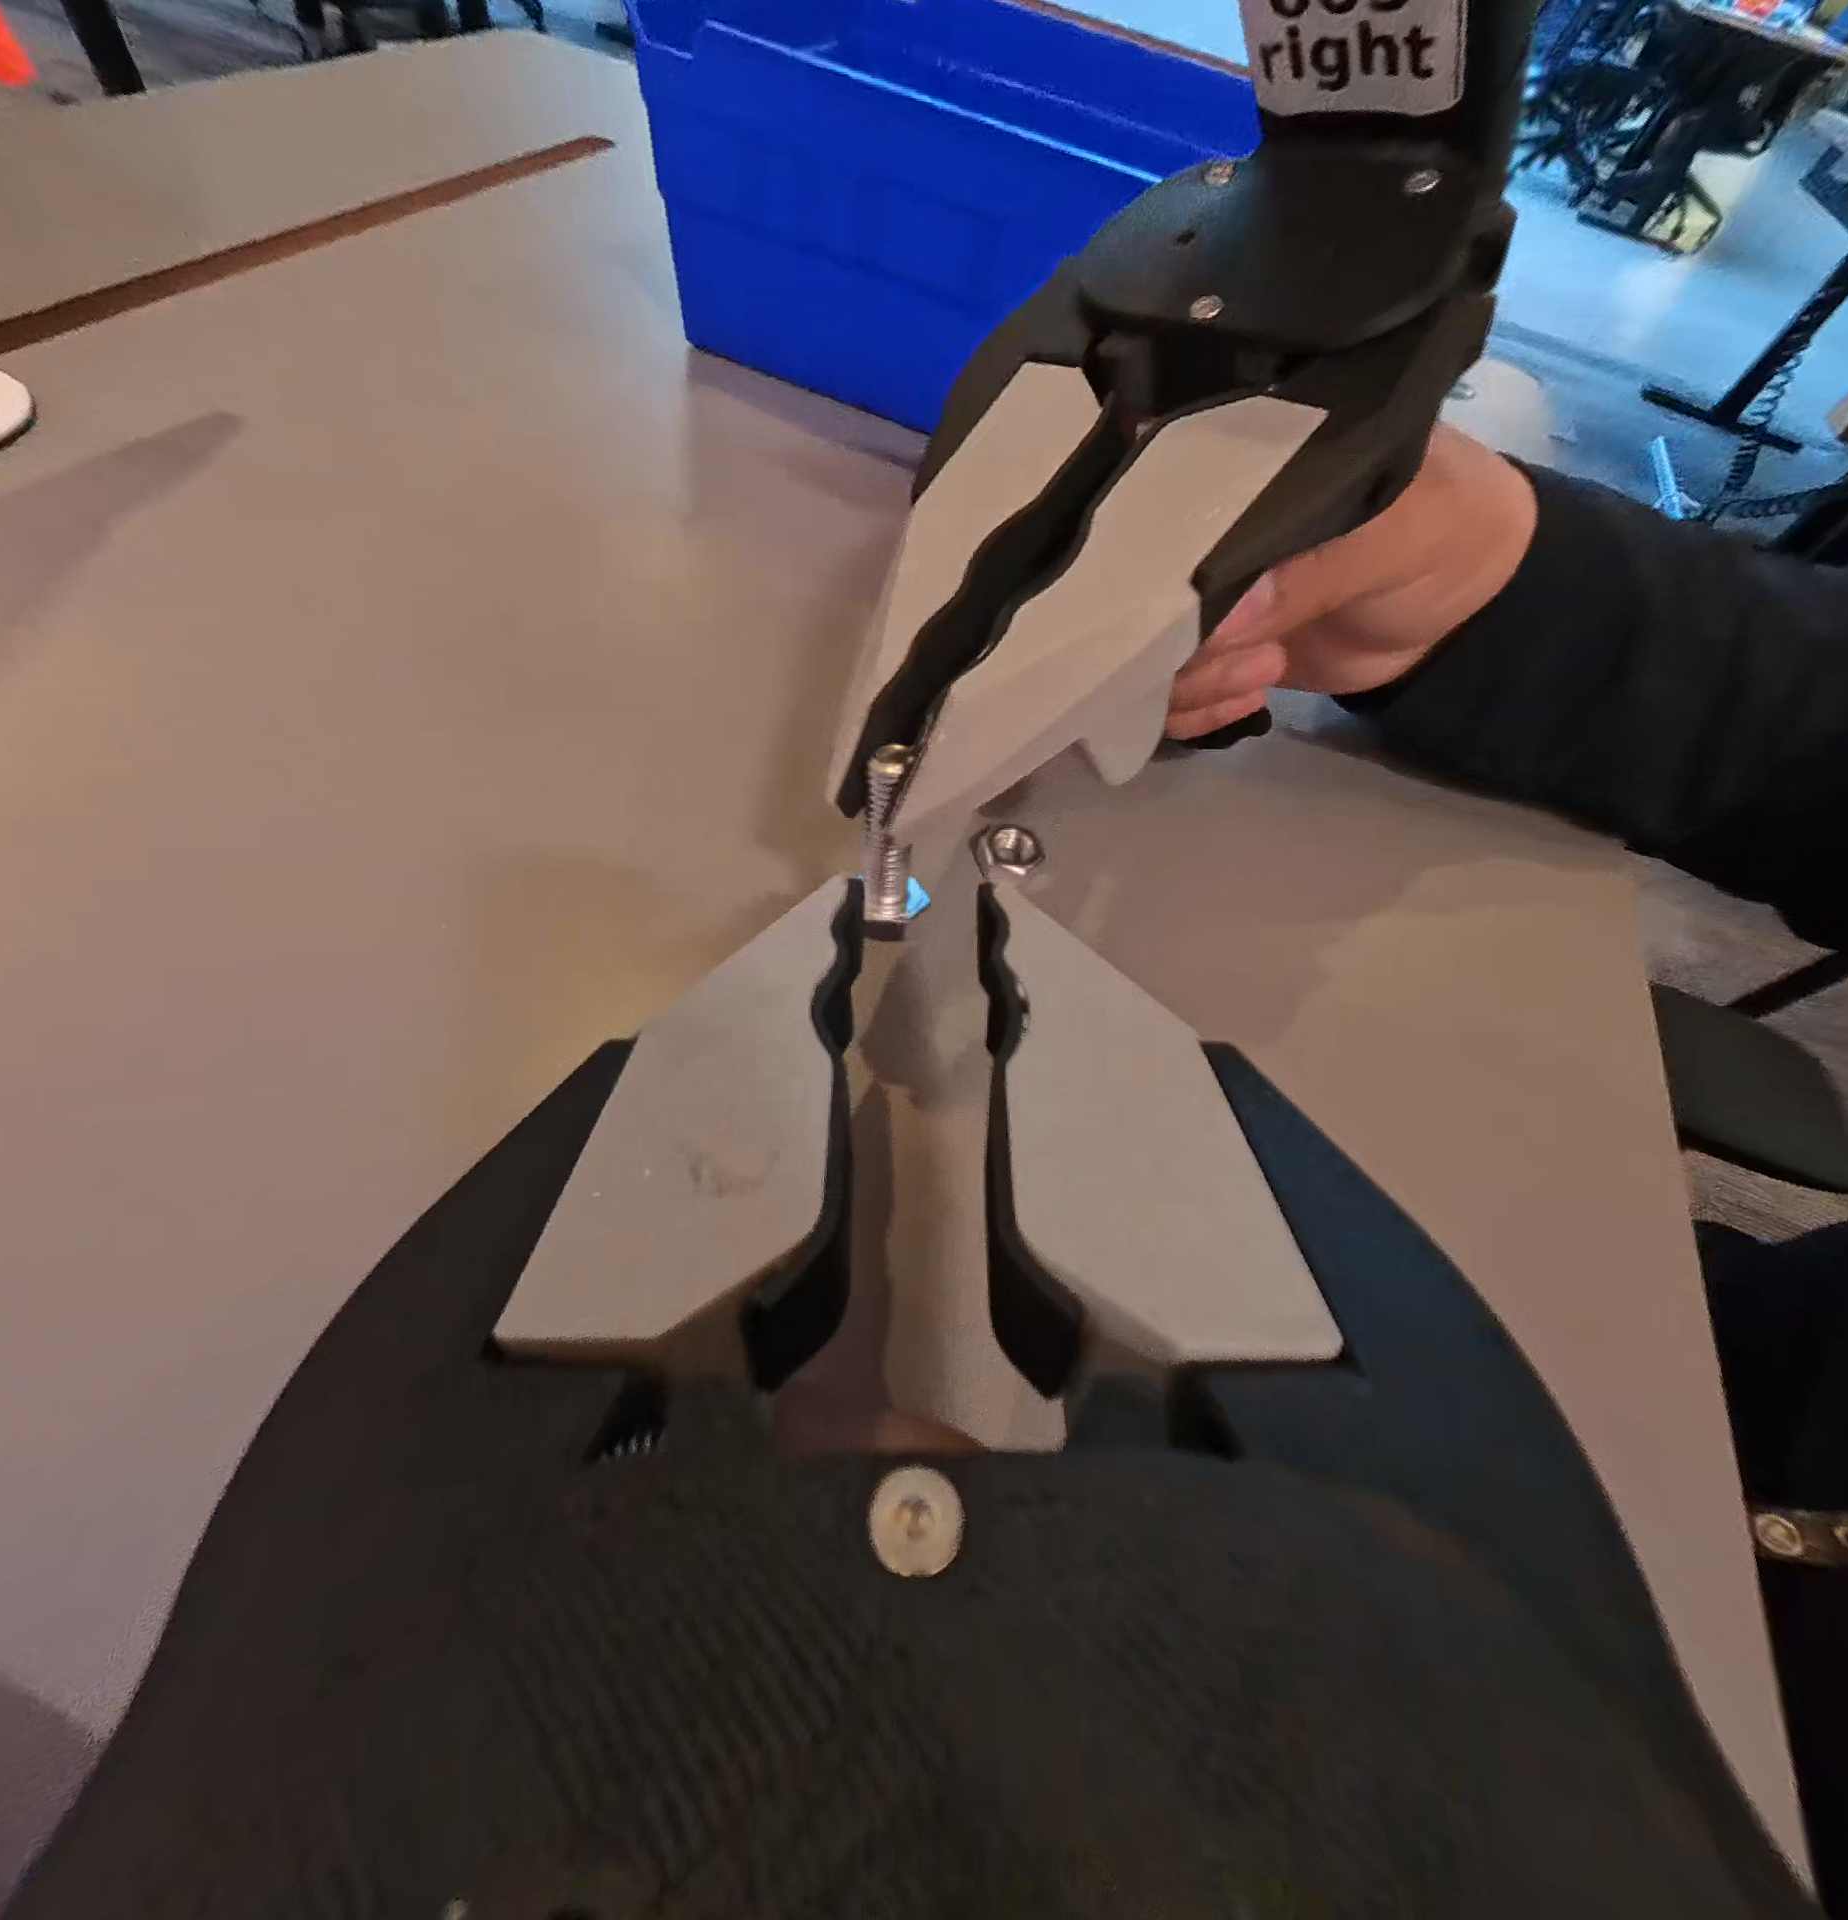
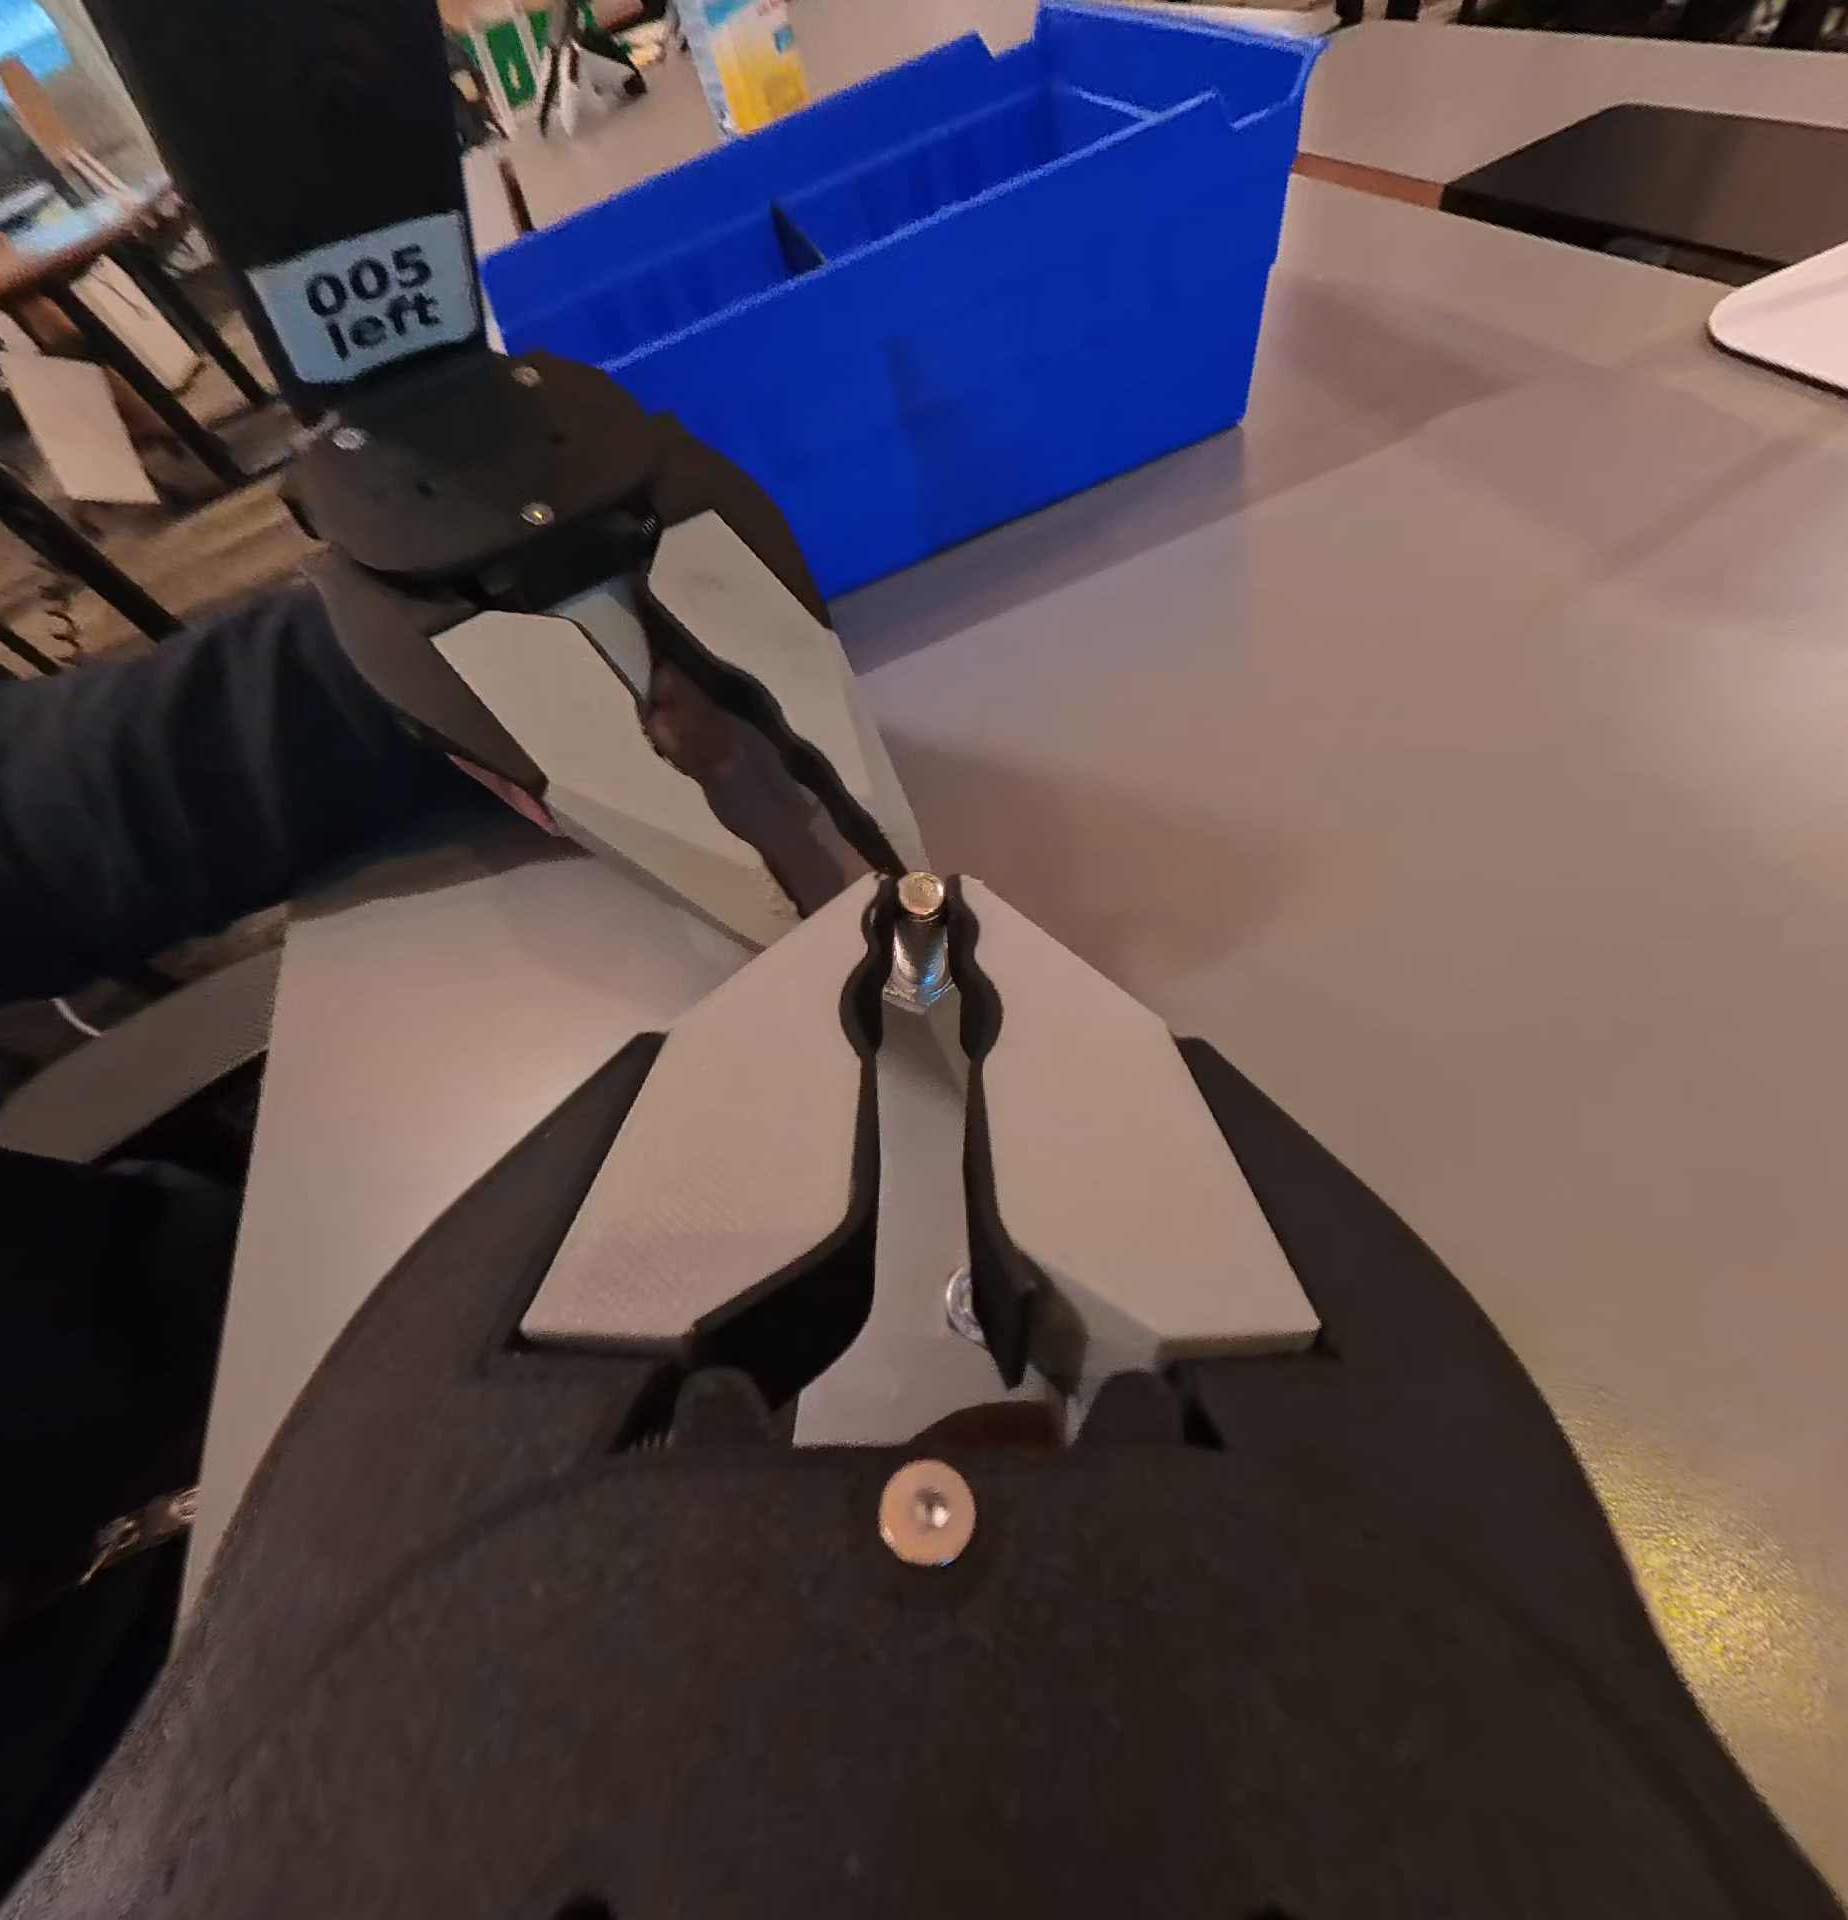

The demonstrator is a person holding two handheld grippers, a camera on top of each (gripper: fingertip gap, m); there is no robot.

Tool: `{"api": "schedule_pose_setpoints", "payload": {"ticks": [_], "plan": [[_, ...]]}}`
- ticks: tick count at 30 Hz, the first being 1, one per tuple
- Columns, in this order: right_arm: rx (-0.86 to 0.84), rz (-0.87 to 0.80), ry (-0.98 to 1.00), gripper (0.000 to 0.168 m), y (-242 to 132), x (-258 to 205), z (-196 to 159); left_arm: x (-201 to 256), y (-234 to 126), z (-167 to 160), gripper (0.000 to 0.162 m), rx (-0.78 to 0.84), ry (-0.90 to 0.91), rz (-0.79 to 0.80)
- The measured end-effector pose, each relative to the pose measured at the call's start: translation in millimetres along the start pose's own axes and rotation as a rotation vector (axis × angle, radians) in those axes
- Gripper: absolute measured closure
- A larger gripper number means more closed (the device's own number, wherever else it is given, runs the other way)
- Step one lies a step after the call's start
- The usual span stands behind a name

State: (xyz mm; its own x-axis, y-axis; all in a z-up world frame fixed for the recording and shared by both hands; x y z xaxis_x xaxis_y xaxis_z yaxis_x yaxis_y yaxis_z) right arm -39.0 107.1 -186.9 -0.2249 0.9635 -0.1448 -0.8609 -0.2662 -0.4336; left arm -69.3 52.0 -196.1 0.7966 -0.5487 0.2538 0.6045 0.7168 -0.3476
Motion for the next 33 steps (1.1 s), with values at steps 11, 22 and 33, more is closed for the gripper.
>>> {"api": "schedule_pose_setpoints", "payload": {"ticks": [11, 22, 33], "plan": [[0.017, 0.103, 0.042, 0.162, -6.7, -14.2, 6.4, 10.9, 1.4, 3.1, 0.147, 0.017, 0.042, -0.054], [0.037, 0.159, 0.09, 0.162, -10.8, -17.7, 10.4, 12.7, -1.8, 6.2, 0.154, 0.062, -0.011, -0.104], [0.04, 0.173, 0.096, 0.162, -12.1, -18.4, 10.9, 14.4, -1.4, 5.8, 0.155, 0.071, -0.041, -0.135]]}}
Point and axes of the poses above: each gripper's, where its closed fingertips meet, y out along the fingers, z out of its top, x = y × z across the jaws, the point moved 4 cm from there along -y, back along the fingers, and after that the axes turned 14 degrees about -z, right-handed, at the moved point
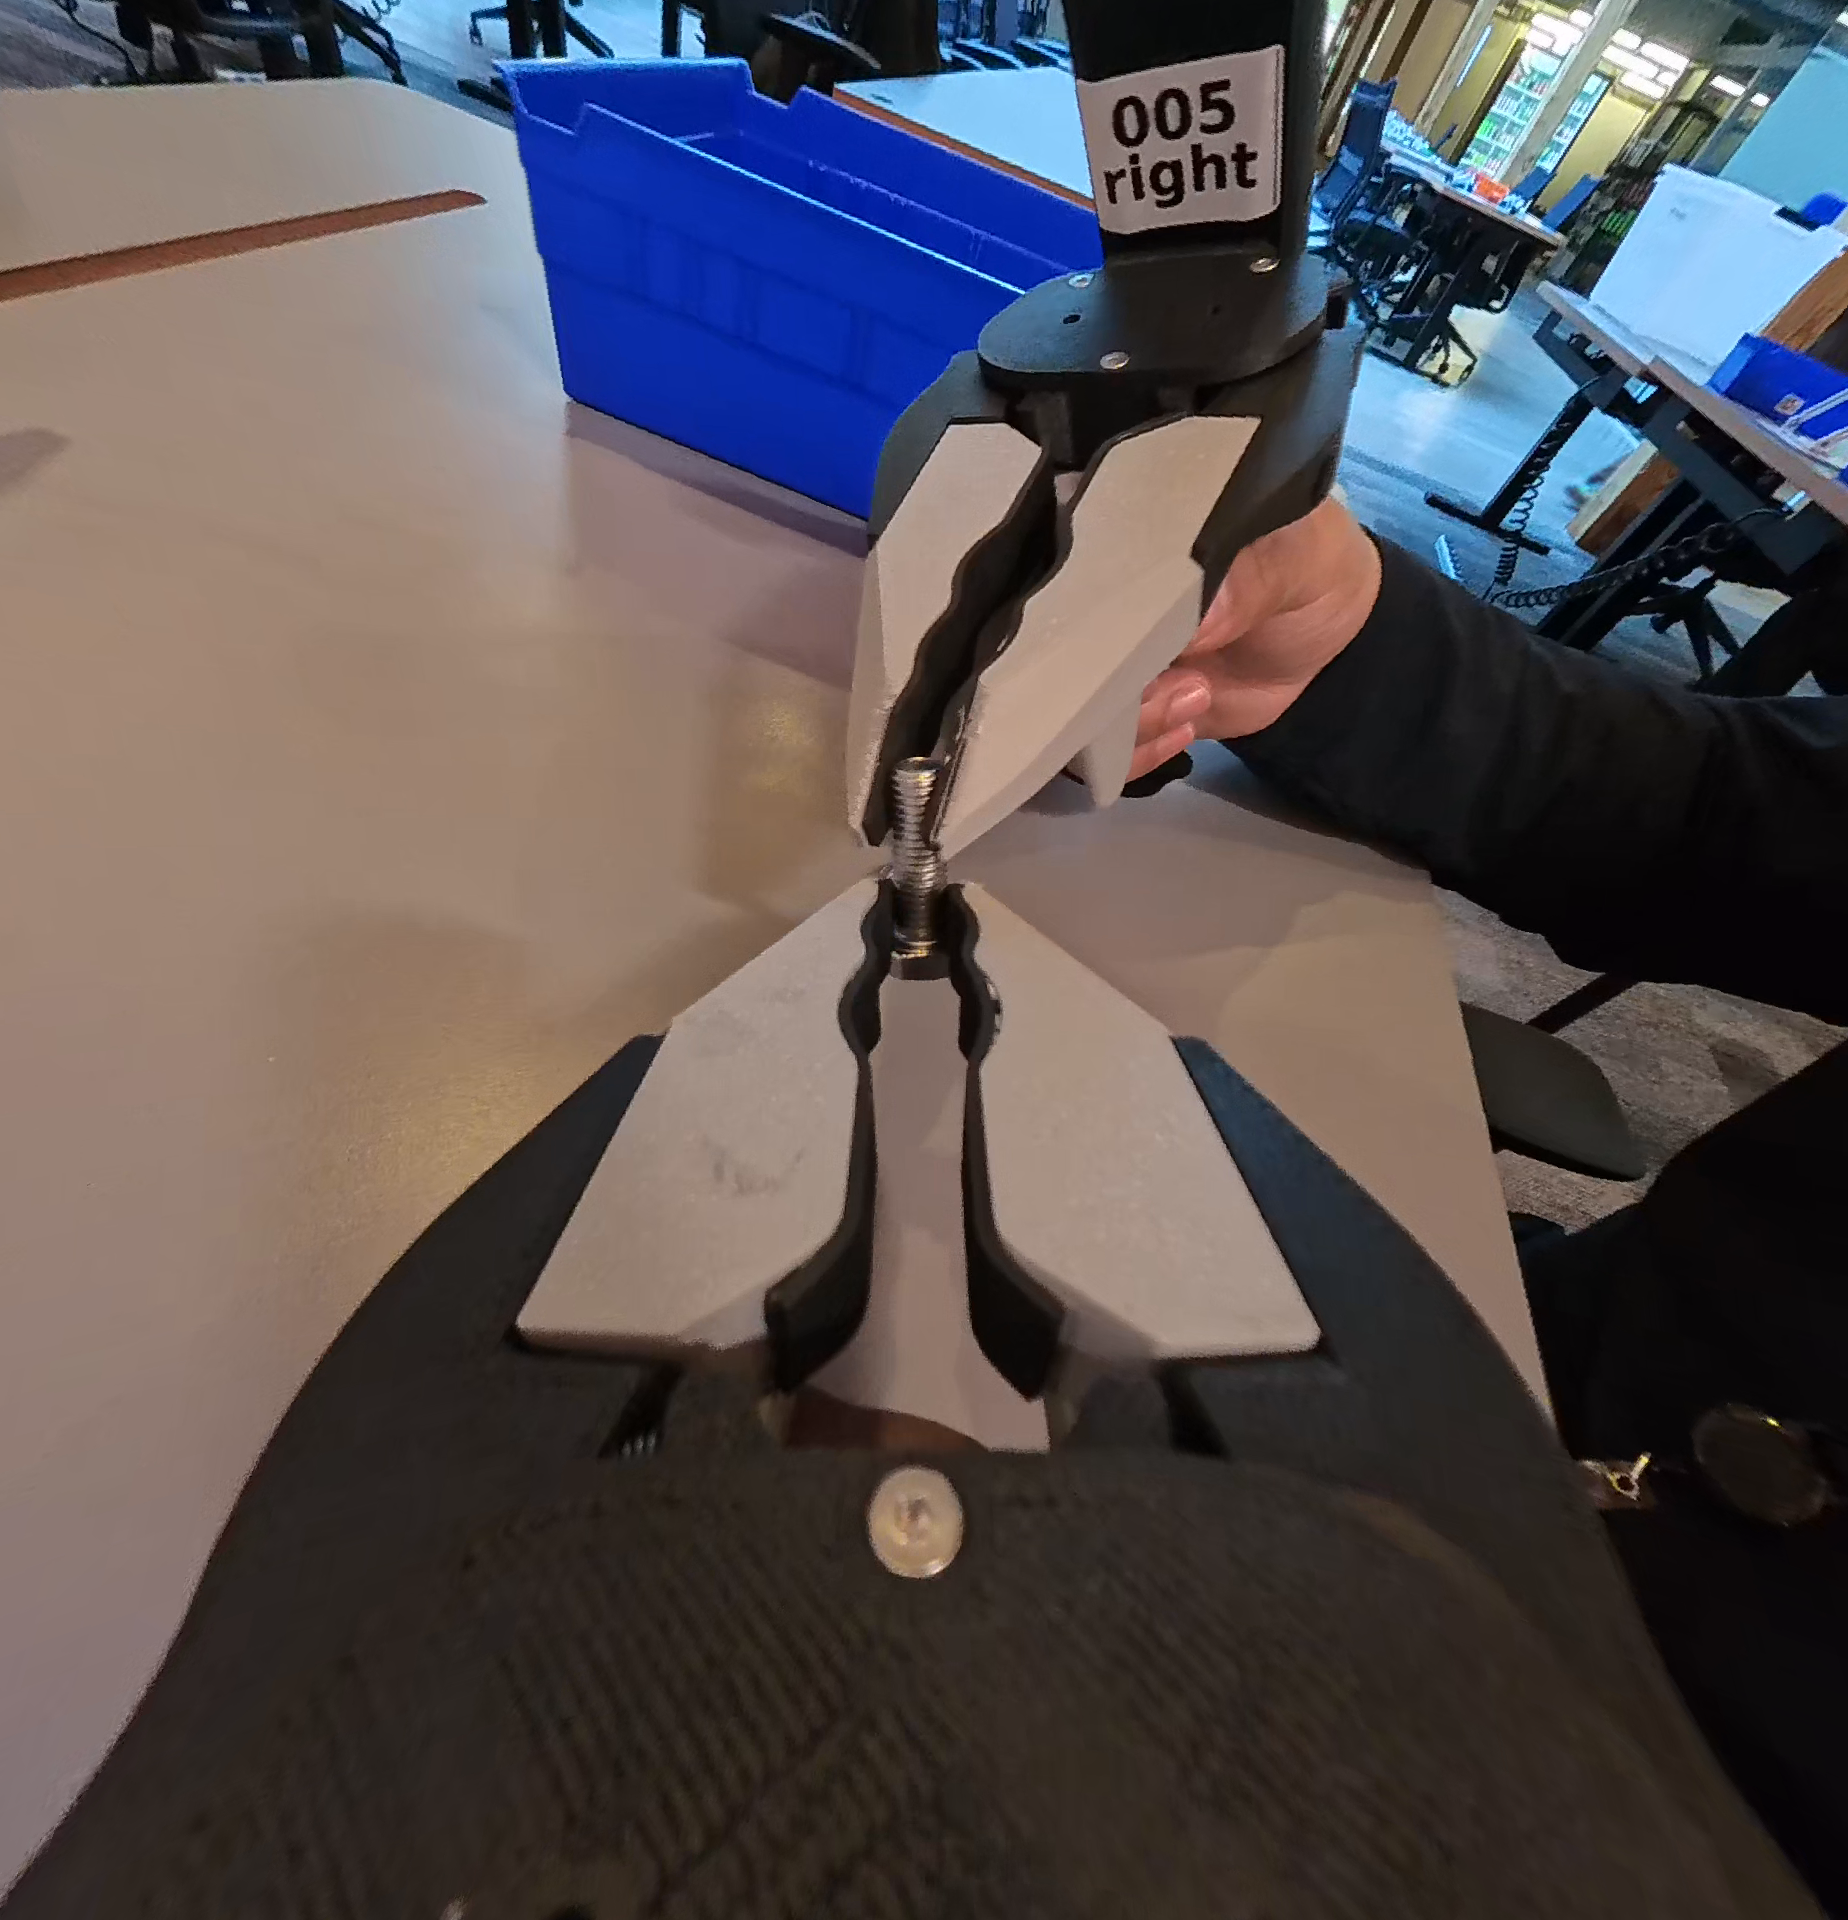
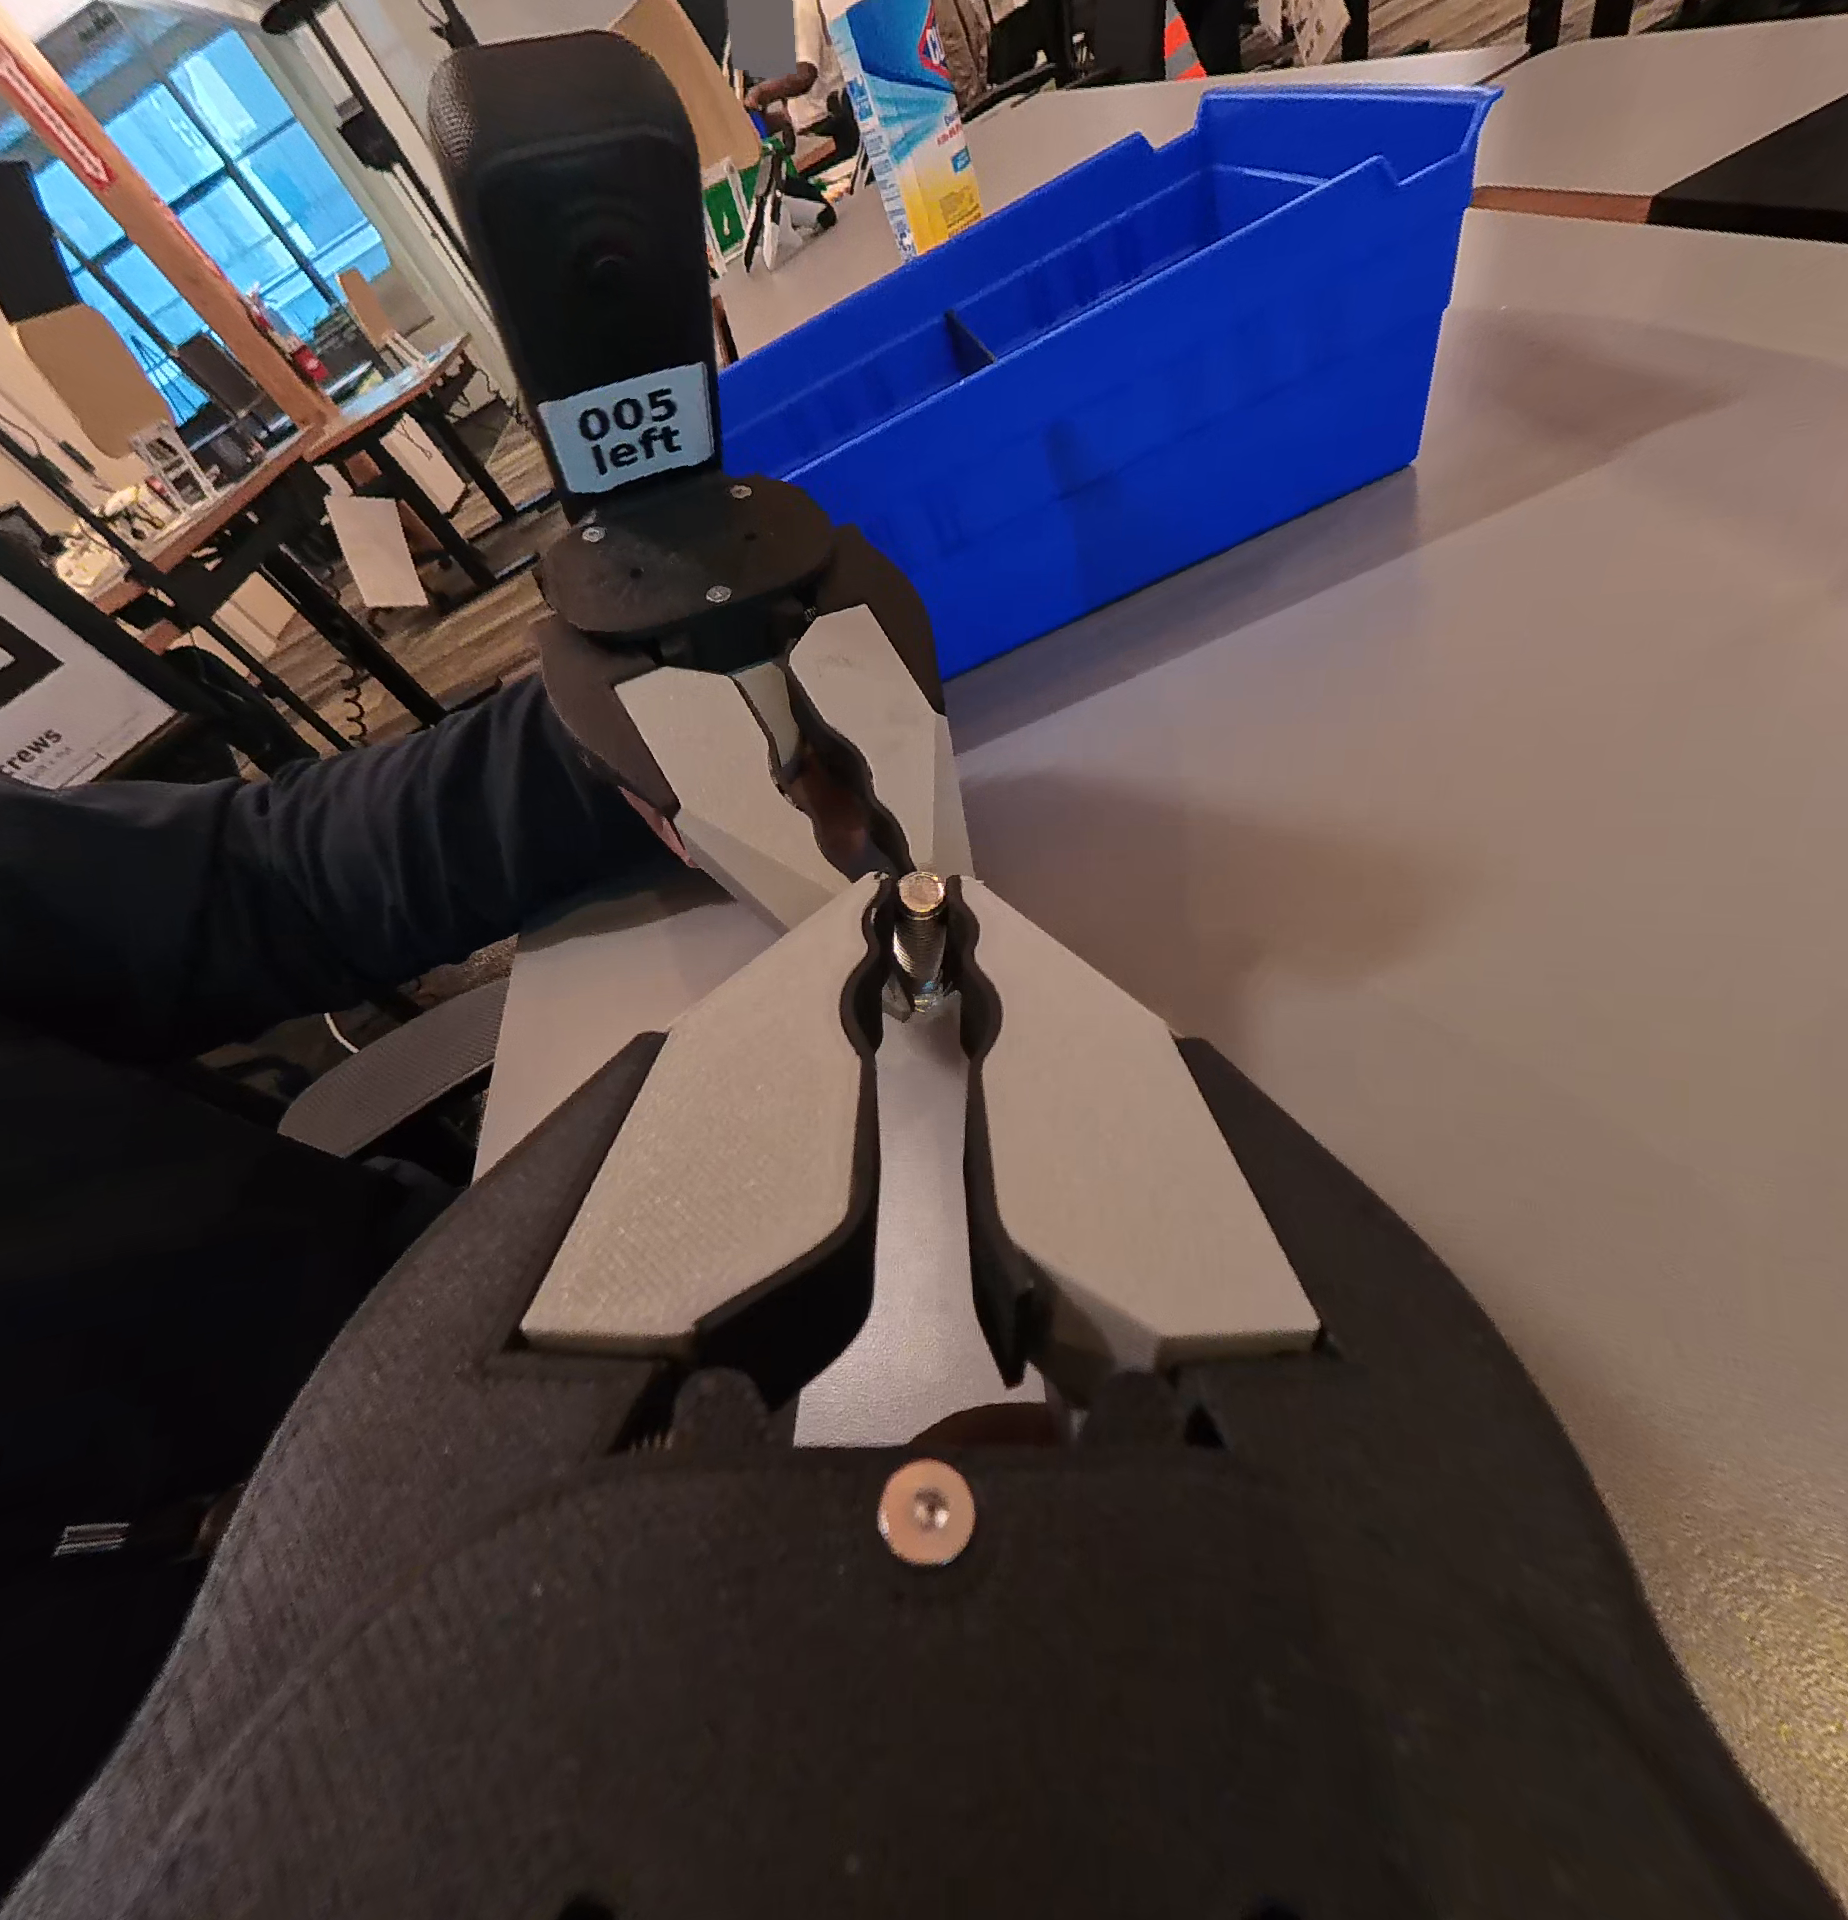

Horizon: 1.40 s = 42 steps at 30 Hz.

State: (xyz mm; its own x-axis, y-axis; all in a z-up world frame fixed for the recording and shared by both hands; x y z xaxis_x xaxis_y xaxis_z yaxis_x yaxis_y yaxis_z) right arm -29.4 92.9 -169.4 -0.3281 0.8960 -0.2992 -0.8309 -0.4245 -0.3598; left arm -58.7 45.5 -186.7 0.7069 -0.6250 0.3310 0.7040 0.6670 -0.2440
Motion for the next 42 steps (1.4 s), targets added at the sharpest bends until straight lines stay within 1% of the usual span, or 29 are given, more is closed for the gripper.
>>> {"api": "schedule_pose_setpoints", "payload": {"ticks": [5, 9, 17, 42], "plan": [[-0.003, -0.004, -0.003, 0.162, 0.2, 0.3, -0.6, -0.3, -1.0, -0.5, 0.155, 0.015, -0.041, -0.022], [-0.011, -0.009, -0.001, 0.161, 1.4, 1.7, -2.2, -1.1, 1.0, -2.8, 0.155, 0.052, -0.152, -0.064], [-0.039, -0.033, -0.021, 0.162, 5.0, 1.9, -5.7, -5.7, -0.2, -6.6, 0.153, 0.061, -0.267, -0.096], [-0.045, -0.021, -0.009, 0.162, 3.9, 2.1, -7.0, -4.2, -0.9, -8.4, 0.154, 0.036, -0.231, -0.08]]}}
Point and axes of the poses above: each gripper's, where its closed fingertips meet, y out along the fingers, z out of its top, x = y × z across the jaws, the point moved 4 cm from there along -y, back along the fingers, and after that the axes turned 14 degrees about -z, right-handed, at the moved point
